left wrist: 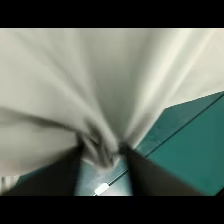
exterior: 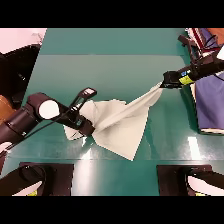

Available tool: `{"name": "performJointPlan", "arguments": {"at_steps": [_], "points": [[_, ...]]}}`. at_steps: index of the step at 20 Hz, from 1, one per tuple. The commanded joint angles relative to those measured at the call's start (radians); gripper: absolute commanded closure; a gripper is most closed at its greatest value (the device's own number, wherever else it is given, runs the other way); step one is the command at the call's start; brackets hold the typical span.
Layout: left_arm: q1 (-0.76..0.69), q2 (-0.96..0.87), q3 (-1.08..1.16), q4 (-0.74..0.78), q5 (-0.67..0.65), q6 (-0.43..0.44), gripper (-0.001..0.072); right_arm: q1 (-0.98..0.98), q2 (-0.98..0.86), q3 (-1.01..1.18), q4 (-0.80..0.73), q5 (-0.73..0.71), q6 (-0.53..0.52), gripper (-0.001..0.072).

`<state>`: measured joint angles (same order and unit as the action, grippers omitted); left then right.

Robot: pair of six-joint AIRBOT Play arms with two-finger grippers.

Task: Fold the shirts.

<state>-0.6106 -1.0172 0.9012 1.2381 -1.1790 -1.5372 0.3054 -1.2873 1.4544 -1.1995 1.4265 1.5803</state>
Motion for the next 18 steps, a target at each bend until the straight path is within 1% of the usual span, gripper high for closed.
{"name": "performJointPlan", "arguments": {"at_steps": [1,2,4,5,6,7,9,10,12,13,15,18], "points": [[-0.028,-0.004,-0.009,-0.022,0.043,0.000,0.0207,0.004,-0.008,-0.020,-0.007,-0.013,0.001,0.0699],[-0.029,-0.004,0.034,0.029,0.015,0.000,0.0207,0.005,-0.008,-0.020,-0.006,-0.012,0.001,0.0698],[-0.008,-0.003,0.152,0.206,-0.065,-0.002,0.0207,0.005,-0.008,-0.020,-0.006,-0.013,0.001,0.0698],[0.035,0.000,0.206,0.275,-0.086,-0.003,0.0207,0.005,-0.008,-0.020,-0.005,-0.012,0.001,0.0698],[0.098,0.004,0.246,0.310,-0.085,-0.003,0.0207,0.005,-0.008,-0.020,-0.005,-0.011,0.001,0.0698],[0.172,0.003,0.266,0.312,-0.074,0.000,0.0207,0.005,-0.008,-0.020,-0.005,-0.012,0.001,0.0698],[0.328,-0.014,0.257,0.245,-0.018,0.003,0.0207,0.005,-0.008,-0.020,-0.005,-0.013,0.001,0.0698],[0.395,-0.035,0.241,0.179,-0.002,0.037,0.0207,0.005,-0.008,-0.021,-0.005,-0.013,0.001,0.0698],[0.474,-0.100,0.200,0.048,0.015,0.118,0.0208,0.005,-0.008,-0.021,-0.005,-0.013,0.001,0.0698],[0.490,-0.148,0.183,0.001,0.018,0.153,0.0207,0.005,-0.008,-0.021,-0.005,-0.013,0.001,0.0698],[0.495,-0.259,0.172,-0.017,0.019,0.176,0.0206,0.005,-0.008,-0.020,-0.005,-0.012,0.001,0.0698],[0.495,-0.400,0.173,-0.040,0.019,0.178,0.0206,0.005,-0.008,-0.020,-0.005,-0.010,0.001,0.0697]]}}
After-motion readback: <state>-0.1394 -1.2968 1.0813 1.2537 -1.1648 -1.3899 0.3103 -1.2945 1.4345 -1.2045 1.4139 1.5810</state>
